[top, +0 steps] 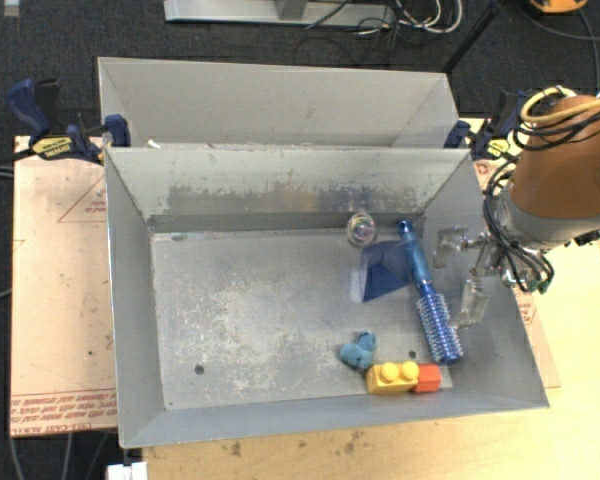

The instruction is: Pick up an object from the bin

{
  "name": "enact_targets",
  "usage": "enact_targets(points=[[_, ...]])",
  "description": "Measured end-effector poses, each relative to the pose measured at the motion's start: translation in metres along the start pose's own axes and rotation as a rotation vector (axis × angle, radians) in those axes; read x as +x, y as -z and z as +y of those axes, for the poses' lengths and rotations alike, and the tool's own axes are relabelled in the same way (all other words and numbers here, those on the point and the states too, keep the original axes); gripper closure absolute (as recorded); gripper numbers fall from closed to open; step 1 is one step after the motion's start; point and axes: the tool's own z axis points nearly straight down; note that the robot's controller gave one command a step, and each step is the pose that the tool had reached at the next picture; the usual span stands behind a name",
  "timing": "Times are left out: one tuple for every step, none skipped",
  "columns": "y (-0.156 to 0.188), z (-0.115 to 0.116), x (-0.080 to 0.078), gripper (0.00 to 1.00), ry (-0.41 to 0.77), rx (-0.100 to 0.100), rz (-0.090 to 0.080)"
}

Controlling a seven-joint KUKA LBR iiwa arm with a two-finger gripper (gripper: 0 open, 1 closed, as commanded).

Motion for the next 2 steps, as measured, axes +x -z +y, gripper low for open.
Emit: enact_targets(points=[[0.083, 0.026, 0.062, 0.00, -0.053, 0.001, -0.013], [0.000, 0.024, 0.061, 0.00, 0.661, 0.001, -0.004]])
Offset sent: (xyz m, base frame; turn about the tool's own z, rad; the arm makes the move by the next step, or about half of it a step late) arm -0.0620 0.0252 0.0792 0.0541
